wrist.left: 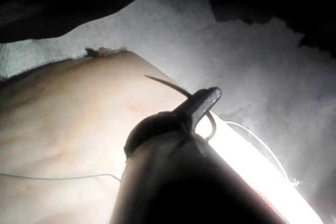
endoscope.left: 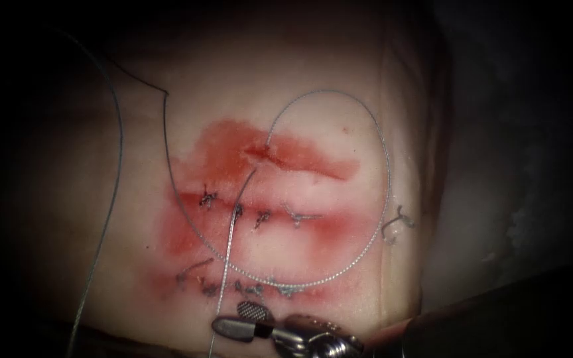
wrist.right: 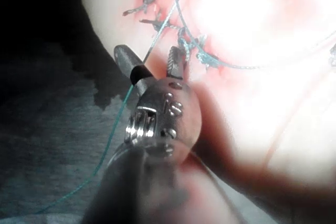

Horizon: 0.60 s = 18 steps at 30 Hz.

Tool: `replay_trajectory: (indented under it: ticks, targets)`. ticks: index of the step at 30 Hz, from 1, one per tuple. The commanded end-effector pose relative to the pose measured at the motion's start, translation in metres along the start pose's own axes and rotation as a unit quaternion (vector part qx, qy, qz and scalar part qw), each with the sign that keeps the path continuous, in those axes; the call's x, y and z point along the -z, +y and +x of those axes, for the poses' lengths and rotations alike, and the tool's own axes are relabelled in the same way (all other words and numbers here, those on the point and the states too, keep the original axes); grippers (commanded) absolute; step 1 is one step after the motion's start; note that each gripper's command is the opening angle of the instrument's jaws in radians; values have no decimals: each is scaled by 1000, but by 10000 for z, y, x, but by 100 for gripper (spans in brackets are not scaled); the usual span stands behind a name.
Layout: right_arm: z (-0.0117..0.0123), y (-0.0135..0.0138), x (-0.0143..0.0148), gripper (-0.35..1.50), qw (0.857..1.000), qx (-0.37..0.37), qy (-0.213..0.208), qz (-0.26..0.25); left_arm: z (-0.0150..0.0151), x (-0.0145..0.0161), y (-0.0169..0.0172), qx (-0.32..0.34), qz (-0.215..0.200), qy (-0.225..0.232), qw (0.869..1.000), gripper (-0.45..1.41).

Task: Wound Closure

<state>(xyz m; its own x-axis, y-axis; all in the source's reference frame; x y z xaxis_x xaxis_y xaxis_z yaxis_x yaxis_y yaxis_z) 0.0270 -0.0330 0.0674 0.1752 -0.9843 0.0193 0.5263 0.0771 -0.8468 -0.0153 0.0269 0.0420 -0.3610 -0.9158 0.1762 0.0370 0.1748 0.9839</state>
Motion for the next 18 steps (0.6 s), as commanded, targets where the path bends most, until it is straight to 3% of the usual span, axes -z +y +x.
replay_trajectory:
  ticks: [1,6,11,12,14,18]
  targets:
    - [2,-4,-15,67,1000,0,-3,1,-2,-8,3,-2,1,-2,1000,-45]
    - [3,2,-30,42,1000,-1,-6,4,1,-10,4,-2,1,-1,1000,-45]
    - [5,8,-40,36,1000,-2,-9,2,1,-10,4,-2,1,1,1000,-45]
    - [5,7,-40,24,1000,-1,-10,2,1,-10,4,-3,1,1,1000,-45]
    - [5,4,-40,-35,1000,-1,-10,2,2,-11,4,-3,1,1,1000,-45]
    - [4,2,-31,-35,1000,0,-8,1,2,-11,4,0,1,1,1000,-45]
